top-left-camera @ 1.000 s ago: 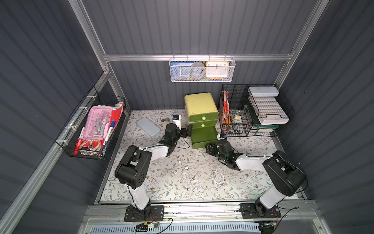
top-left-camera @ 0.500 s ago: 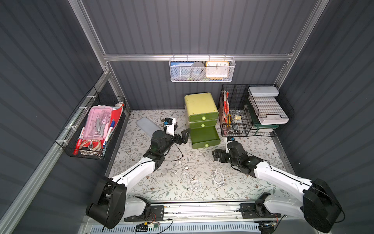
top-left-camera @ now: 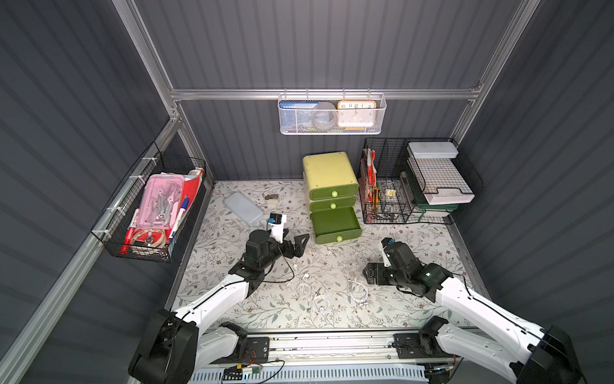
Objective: Place the wired earphones into the drawer by color
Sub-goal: Pick up the wired earphones from the center of the board.
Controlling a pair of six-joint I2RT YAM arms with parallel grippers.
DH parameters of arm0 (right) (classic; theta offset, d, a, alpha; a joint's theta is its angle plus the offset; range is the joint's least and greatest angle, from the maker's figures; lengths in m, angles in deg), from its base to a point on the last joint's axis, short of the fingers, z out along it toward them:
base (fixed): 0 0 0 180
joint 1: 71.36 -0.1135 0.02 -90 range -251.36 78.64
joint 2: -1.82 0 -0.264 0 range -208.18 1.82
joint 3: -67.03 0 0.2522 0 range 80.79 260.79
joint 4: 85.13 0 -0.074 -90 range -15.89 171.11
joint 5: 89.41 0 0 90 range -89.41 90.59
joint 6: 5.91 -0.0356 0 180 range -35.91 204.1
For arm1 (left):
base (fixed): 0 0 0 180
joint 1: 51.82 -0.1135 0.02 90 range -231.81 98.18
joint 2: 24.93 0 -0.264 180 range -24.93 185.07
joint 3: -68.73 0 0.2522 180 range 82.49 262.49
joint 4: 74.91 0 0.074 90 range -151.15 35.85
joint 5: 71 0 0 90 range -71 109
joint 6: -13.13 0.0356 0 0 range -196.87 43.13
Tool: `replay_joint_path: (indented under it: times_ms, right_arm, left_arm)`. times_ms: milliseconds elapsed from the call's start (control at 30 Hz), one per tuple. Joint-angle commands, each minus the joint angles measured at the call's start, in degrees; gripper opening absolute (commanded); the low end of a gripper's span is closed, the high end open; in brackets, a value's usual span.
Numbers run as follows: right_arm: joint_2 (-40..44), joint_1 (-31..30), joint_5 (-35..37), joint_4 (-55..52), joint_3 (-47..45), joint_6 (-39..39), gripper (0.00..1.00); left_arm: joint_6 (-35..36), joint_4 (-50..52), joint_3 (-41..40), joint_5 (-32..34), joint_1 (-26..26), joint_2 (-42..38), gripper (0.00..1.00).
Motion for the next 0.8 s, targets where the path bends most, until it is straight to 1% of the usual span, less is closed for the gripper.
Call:
replay_joint_path:
  times_ms: [0, 133, 200, 233, 333, 500, 567, 767]
  right_arm:
    - [-1.25, -1.89, -0.52, -6.50, 1.55, -1.24, 0.85]
    - [-4.69, -4.84, -1.06, -5.90, 1.86, -0.49, 0.78]
    - [-6.64, -5.51, -1.47, -5.46, 2.21, 0.04, 0.75]
    - [-7.59, -5.87, -1.37, -4.93, 2.33, 0.22, 0.72]
    - [-9.86, -6.64, -0.16, -4.12, 2.78, 0.50, 0.68]
    - [-12.85, -7.83, 2.24, -3.14, 4.27, 1.26, 0.65]
    - [-15.43, -8.21, 2.94, -3.06, 5.19, 1.67, 0.63]
    - [-20.48, -9.81, 3.40, -2.14, 7.29, 2.10, 0.60]
  left_arm:
    - [-0.59, -0.32, -0.62, -1.30, 0.52, -1.39, 0.99]
    - [-0.40, -1.73, -2.33, 0.03, 0.79, -3.92, 0.99]
    - [-0.40, -1.78, -2.83, 0.13, 0.83, -4.94, 0.99]
    - [-0.55, -1.82, -3.10, 0.40, 0.83, -5.40, 0.99]
    - [-0.62, -2.10, -3.67, 0.93, 0.92, -6.58, 0.99]
    - [-0.69, -2.14, -4.03, 1.31, 0.92, -7.46, 0.99]
    - [-0.76, -2.09, -4.12, 1.61, 0.92, -7.82, 0.99]
    - [-0.75, -1.99, -4.52, 1.72, 0.92, -8.81, 0.99]
